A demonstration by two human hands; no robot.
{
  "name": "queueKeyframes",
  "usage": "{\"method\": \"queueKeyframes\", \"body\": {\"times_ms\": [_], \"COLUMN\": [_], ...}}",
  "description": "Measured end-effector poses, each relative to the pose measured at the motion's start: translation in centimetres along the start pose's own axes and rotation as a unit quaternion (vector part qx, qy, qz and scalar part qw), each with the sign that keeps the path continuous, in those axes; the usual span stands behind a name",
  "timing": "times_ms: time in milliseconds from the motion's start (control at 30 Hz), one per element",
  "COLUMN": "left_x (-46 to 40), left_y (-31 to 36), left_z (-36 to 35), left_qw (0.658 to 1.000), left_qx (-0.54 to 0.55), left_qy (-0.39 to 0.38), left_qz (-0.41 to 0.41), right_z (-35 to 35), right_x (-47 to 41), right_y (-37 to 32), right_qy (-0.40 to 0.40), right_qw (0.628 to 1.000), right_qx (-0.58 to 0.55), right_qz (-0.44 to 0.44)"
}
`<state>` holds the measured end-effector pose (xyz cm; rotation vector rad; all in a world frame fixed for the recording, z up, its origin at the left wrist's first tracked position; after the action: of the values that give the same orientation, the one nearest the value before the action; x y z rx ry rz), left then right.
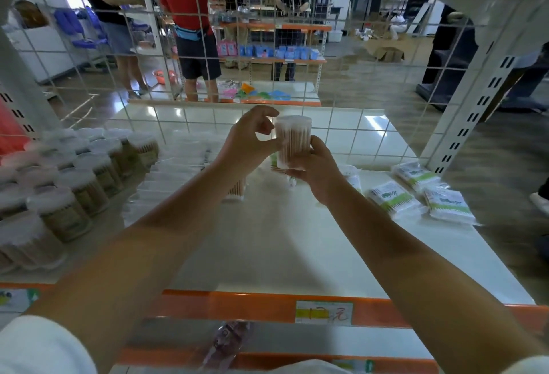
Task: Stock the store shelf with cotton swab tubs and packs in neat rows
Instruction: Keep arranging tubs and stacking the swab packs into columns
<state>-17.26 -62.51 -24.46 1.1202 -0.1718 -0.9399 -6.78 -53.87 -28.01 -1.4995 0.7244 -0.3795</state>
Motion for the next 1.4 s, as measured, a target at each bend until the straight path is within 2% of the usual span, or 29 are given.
{"method": "queueKeyframes", "body": {"times_ms": [300,533,667,800,1000,1233,1400], "left_x": [-0.3,-1.5,-2.4,-3.4,-3.9,-4.2,-4.4], "left_y": [-0.1,0.5,1.4,1.2,-1.3,-6.0,-10.5], "left_z": [0.7,2.8,5.3,8.7,15.0,21.1,23.0], "left_qw": [0.997,0.983,0.984,0.988,0.989,0.969,0.962], "left_qx": [-0.005,-0.06,-0.051,-0.057,-0.105,-0.221,-0.24], "left_qy": [-0.082,-0.172,-0.167,-0.141,-0.103,-0.11,-0.129], "left_qz": [0.005,-0.018,-0.027,-0.031,-0.022,-0.012,0.003], "right_z": [-1.1,-2.6,-4.5,-6.6,-10.3,-16.1,-19.6], "right_x": [0.1,-0.5,-1.1,-1.3,-2.2,-3.0,-3.4], "right_y": [-0.5,-1.4,-3.1,-4.8,-4.5,-2.9,-1.5], "right_qy": [-0.03,-0.029,-0.024,-0.02,-0.027,-0.039,-0.047], "right_qw": [0.997,0.975,0.948,0.937,0.934,0.926,0.919], "right_qx": [0.065,0.216,0.305,0.329,0.342,0.363,0.381], "right_qz": [-0.002,0.034,0.088,0.114,0.1,0.096,0.093]}}
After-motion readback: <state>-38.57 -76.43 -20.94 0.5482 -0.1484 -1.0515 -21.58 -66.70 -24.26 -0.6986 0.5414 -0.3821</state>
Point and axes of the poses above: each hand's wrist, its own x-axis away from the middle knuckle, its own z-axis out of the back of the hand, y = z × x, the point moved 3 cm from there along -x, towards the middle knuckle, and after that the axes turned 8 degrees about z, right-handed, at the moved point
